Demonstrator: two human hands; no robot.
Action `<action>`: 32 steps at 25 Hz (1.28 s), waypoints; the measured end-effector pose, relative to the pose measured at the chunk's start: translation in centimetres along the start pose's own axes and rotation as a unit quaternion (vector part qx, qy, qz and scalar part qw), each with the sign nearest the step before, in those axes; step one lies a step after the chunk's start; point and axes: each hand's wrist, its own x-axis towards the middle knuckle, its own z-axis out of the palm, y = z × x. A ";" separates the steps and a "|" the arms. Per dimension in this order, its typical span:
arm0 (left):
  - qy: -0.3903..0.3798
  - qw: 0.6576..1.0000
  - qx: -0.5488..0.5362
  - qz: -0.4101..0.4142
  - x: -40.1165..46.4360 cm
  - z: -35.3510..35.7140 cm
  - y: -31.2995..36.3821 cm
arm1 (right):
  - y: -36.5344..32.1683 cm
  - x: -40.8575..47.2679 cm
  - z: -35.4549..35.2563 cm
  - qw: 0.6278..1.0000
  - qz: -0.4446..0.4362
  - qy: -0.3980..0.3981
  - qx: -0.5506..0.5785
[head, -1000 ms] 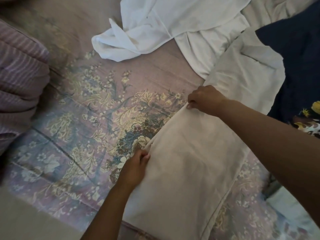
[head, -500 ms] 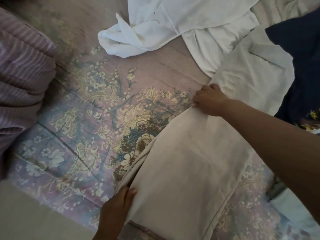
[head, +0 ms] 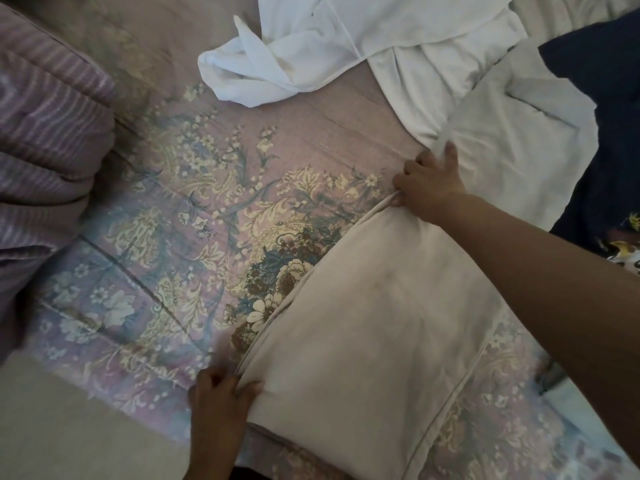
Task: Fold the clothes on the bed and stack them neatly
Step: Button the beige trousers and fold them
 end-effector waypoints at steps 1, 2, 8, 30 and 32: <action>-0.009 1.000 0.002 -0.019 0.5 0.0 0.0 | -0.6 0.0 0.1 1.000 0.007 0.030 -0.001; -0.014 0.999 -0.010 -0.040 0.7 0.0 0.0 | -1.5 -0.2 0.3 0.998 0.021 0.057 -0.001; -0.006 0.998 -0.068 -0.010 0.0 -0.5 -0.4 | -9.4 -8.3 4.9 0.954 0.044 0.289 0.072; -0.021 0.999 0.006 0.032 1.5 -2.4 -2.9 | -22.8 -32.9 23.0 0.954 0.064 0.282 0.084; 0.039 0.995 0.087 0.015 1.7 -3.3 -3.3 | -22.5 -33.2 22.7 0.957 0.047 0.276 0.082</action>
